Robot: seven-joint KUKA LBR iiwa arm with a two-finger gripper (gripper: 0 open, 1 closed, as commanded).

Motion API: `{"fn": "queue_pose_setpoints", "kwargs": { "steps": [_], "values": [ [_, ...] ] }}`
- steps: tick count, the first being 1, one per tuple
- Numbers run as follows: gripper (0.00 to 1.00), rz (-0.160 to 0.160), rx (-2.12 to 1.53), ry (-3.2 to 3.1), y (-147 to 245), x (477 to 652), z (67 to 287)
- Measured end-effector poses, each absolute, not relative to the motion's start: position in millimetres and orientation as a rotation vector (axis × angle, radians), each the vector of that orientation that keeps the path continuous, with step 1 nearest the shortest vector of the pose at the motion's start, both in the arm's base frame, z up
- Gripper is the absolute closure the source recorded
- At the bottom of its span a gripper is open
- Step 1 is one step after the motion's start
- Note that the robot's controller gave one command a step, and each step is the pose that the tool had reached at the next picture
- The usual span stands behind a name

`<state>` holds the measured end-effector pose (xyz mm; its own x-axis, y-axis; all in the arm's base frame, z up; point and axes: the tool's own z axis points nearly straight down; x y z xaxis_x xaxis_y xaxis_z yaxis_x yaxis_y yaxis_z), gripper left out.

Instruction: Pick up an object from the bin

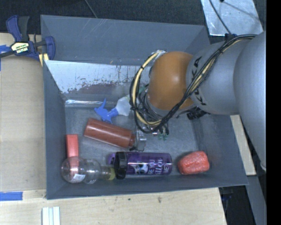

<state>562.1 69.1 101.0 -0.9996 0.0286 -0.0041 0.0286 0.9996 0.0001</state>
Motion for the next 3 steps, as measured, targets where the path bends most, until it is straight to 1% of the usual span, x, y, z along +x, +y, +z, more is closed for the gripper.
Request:
{"fn": "queue_pose_setpoints", "kwargs": {
  "steps": [1, 2, 3],
  "values": [
    [0.0, -0.002, -0.042, 3.151, 96.6, 574.8, 85.4],
    [1.0, 0.003, 0.665, 3.066, 107.9, 572.2, 71.1],
    [1.0, 0.002, 0.665, 3.066, 107.9, 572.2, 71.1]
  ]
}}
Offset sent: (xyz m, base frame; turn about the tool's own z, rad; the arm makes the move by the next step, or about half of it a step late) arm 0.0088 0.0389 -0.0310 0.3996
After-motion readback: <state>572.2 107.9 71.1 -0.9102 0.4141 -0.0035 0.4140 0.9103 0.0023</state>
